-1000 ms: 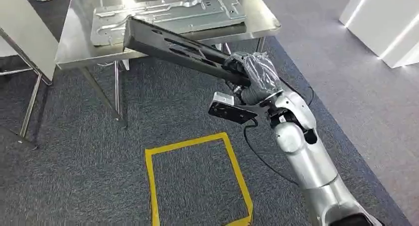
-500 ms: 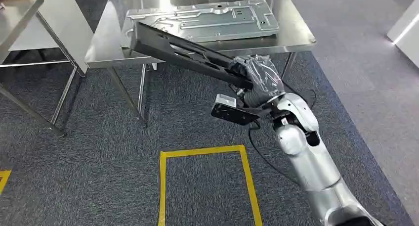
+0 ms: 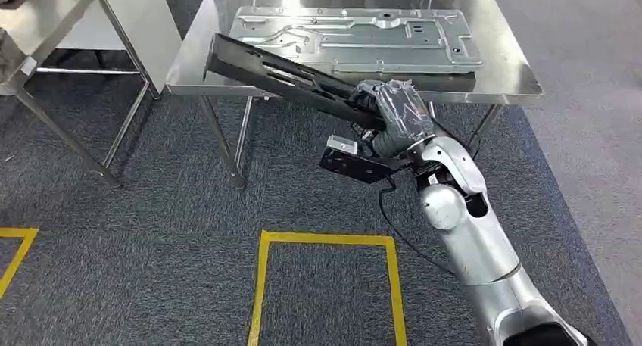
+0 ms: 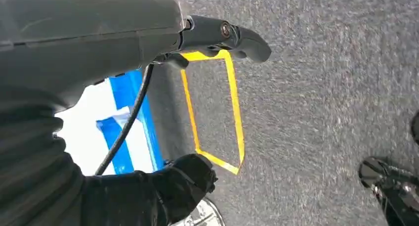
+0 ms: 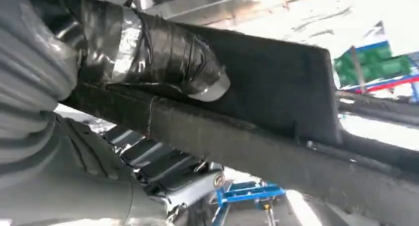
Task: Take the parts from the cabinet and place them on the table.
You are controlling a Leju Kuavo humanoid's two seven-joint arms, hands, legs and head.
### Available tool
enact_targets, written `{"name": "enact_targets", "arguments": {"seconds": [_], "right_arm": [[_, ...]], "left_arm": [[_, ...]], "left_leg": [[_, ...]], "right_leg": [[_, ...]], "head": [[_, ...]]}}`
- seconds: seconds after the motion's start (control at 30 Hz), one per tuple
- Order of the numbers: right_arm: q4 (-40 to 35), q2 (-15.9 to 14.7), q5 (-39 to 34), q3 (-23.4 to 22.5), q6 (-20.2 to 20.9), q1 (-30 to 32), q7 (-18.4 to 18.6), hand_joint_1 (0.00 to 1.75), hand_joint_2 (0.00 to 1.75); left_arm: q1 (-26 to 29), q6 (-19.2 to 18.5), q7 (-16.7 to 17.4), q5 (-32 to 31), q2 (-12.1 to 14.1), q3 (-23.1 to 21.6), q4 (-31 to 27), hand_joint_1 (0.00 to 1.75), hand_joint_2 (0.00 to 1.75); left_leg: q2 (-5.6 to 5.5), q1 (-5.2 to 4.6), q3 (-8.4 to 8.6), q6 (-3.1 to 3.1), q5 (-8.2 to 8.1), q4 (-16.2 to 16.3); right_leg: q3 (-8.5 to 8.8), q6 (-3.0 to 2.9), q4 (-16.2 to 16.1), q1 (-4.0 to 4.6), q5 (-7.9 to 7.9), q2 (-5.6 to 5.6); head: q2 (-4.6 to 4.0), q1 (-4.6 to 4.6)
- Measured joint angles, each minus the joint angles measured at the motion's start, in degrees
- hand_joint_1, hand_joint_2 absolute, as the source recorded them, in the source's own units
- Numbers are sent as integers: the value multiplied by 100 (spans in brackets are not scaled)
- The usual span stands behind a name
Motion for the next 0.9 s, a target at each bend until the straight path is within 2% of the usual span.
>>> {"name": "enact_targets", "arguments": {"seconds": [0.03, 0.07, 0.1, 0.13, 0.17, 0.2, 0.27, 0.3, 0.33, 0.37, 0.4, 0.43, 0.47, 0.5, 0.53, 0.6, 0.63, 0.67, 0.7, 0.77, 0.8, 0.83, 0.87, 0.9], "right_arm": [[26, -7, 18, 0, 22, -42, 28, 175, 175], [59, -35, 46, 0, 53, -61, 68, 175, 175], [94, -46, 85, 4, 74, -55, 105, 175, 175], [138, -46, 101, 13, 85, -42, 131, 175, 175], [179, -50, 118, 15, 87, -41, 159, 175, 175], [205, -50, 151, 15, 90, -47, 183, 175, 175], [245, -50, 254, 28, 131, -86, 282, 175, 175], [307, -54, 336, 48, 177, -102, 360, 175, 175], [350, -40, 447, 78, 214, -152, 450, 175, 175], [385, 7, 542, 123, 227, -158, 516, 175, 175], [424, 46, 648, 155, 229, -160, 577, 175, 175], [461, 63, 735, 157, 229, -177, 630, 175, 175], [509, 135, 834, 162, 229, -205, 677, 175, 175], [563, 216, 931, 190, 223, -247, 712, 175, 175], [638, 282, 1008, 225, 199, -319, 715, 175, 175], [859, 423, 1125, 299, 138, -402, 706, 175, 175], [936, 466, 1145, 308, 127, -396, 702, 175, 175], [1028, 504, 1162, 332, 122, -393, 695, 175, 175], [1089, 533, 1172, 348, 116, -397, 691, 175, 175], [1188, 605, 1230, 356, 90, -435, 675, 175, 175], [1237, 616, 1263, 369, 79, -460, 673, 175, 175], [1281, 621, 1301, 391, 72, -527, 671, 175, 175], [1298, 623, 1331, 396, 90, -554, 677, 175, 175], [1300, 623, 1342, 396, 120, -567, 691, 175, 175]], "left_arm": [[-13, 4, 2, 0, 0, 0, -2, 0, 175], [-31, 2, 2, 0, 0, 0, -4, 0, 175], [-44, 2, 4, 0, 0, 0, -7, 0, 175], [-52, -2, 2, 0, 0, 0, -7, 0, 175], [-51, -4, 4, 0, 0, 0, -7, 0, 175], [-47, -4, 9, 0, 0, 0, -7, 0, 175], [-46, 13, 35, 0, 0, 0, -7, 0, 175], [-22, 33, 74, 0, 18, 4, -7, 0, 175], [-49, 57, 100, 2, 33, 4, -7, 0, 175], [-59, 83, 129, 2, 44, 4, -2, 0, 175], [-60, 107, 159, 4, 67, 4, 0, 0, 175], [-60, 133, 188, 4, 103, 7, 15, 0, 175], [-78, 190, 214, 7, 187, 7, 41, 0, 175], [-67, 268, 247, 9, 236, 7, 133, 0, 175], [-69, 363, 286, 11, 324, 9, 234, 0, 175], [-92, 526, 334, 13, 500, 11, 535, 0, 175], [-103, 566, 341, 13, 571, 11, 612, 0, 175], [-103, 599, 352, 13, 618, 11, 709, 0, 175], [-99, 625, 361, 13, 682, 11, 776, 0, 175], [-76, 684, 367, 13, 776, 11, 944, 0, 175], [-58, 704, 367, 13, 822, 13, 1012, 0, 175], [-66, 728, 365, 13, 848, 13, 1091, 0, 175], [-87, 765, 347, 13, 879, 13, 1139, 0, 175], [-96, 791, 337, 13, 894, 13, 1185, 0, 175]], "left_leg": [[1, -1, 36, 39, -28, -9], [-14, 1, 74, 51, -74, -9], [-47, 1, 123, 58, -121, -8], [-92, 1, 185, 54, -177, 1], [-124, 2, 249, 44, -233, 15], [-159, 6, 334, 31, -304, 31], [-199, 8, 495, -16, -457, 75], [-214, -2, 451, -58, -505, 69], [-228, -20, 461, -105, -537, 122], [-228, 3, 428, -127, -527, 113], [-225, 3, 435, -154, -535, 80], [-225, 2, 453, -190, -550, 68], [-205, 6, 456, -229, -612, 83], [-150, 10, 411, -265, -654, 272], [-131, 20, 210, -297, -767, 617], [-106, 40, -409, -343, -1039, 1546], [-99, 43, -645, -349, -1029, 1823], [-95, 43, -769, -346, -858, 1840], [-95, 42, -746, -331, -545, 1579], [-95, 36, -434, -263, 238, 566], [-106, 17, -329, -217, 294, 339], [-95, -34, -268, -193, 238, 288], [-84, -41, -203, -157, 112, 158], [-91, -45, -215, -148, 92, 183]], "right_leg": [[-260, 6, 422, -25, -145, 92], [-578, 20, 911, -24, -301, 131], [-915, 42, 1357, -27, -388, 143], [-1179, 60, 1601, -31, -326, 143], [-1286, 69, 1542, -34, -97, 143], [-1268, 67, 1229, -42, 271, 143], [-1064, 53, 269, -66, 1046, 141], [-1057, 26, 316, -54, 969, 150], [-945, -11, 110, -24, 903, 160], [-957, -78, 106, -8, 838, 158], [-961, -107, 92, 5, 818, 162], [-949, -135, 69, 0, 807, 164], [-873, -172, 7, -42, 800, 154], [-806, -215, -28, -44, 774, 152], [-763, -246, -44, -47, 754, 157], [-675, -267, -46, -36, 674, 155], [-611, -267, -46, -30, 624, 142], [-536, -265, -46, -23, 567, 134], [-449, -263, -46, -17, 507, 130], [-271, -252, -48, -8, 384, 133], [-275, -239, -75, -23, 331, 131], [-237, -195, -82, 14, 310, 150], [-246, -170, -91, 6, 298, 145], [-236, -147, -121, 2, 284, 136]], "head": [[0, 0], [0, 4], [0, 2], [0, 2], [0, 4], [0, 2], [0, 4], [0, 6], [0, 16], [0, 13], [0, 24], [0, 24], [0, 22], [0, 13], [0, 7], [0, 9], [0, 9], [0, 9], [0, 7], [0, 9], [0, 18], [0, 9], [0, 11], [0, 11]]}}
